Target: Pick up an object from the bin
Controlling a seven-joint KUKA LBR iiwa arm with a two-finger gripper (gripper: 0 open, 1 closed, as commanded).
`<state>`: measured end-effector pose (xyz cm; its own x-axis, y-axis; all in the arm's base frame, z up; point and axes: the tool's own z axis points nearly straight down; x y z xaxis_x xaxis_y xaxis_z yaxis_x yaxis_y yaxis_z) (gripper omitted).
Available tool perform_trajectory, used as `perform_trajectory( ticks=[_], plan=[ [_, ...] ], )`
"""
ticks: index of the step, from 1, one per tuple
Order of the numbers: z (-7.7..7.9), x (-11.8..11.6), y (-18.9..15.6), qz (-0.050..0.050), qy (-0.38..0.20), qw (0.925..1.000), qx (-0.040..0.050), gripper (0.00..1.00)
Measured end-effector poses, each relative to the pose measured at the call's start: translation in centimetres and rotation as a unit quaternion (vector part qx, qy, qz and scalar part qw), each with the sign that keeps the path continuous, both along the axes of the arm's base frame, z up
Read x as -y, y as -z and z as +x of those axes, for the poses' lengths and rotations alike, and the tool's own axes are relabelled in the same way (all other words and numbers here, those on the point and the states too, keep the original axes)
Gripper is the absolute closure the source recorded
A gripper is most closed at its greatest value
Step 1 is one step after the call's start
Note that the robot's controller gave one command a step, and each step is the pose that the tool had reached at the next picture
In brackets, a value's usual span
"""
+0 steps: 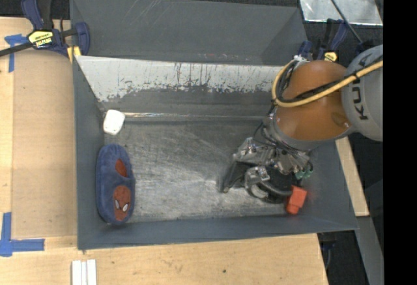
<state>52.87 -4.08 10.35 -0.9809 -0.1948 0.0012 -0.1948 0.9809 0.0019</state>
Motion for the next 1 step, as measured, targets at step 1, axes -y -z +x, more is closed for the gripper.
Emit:
perform_trajectory(
  ticks=[1],
  plan=[
    [-0.18,0.55,-10.33,-0.001,0.000,1.0000,0.0041,1.00]
  ],
)
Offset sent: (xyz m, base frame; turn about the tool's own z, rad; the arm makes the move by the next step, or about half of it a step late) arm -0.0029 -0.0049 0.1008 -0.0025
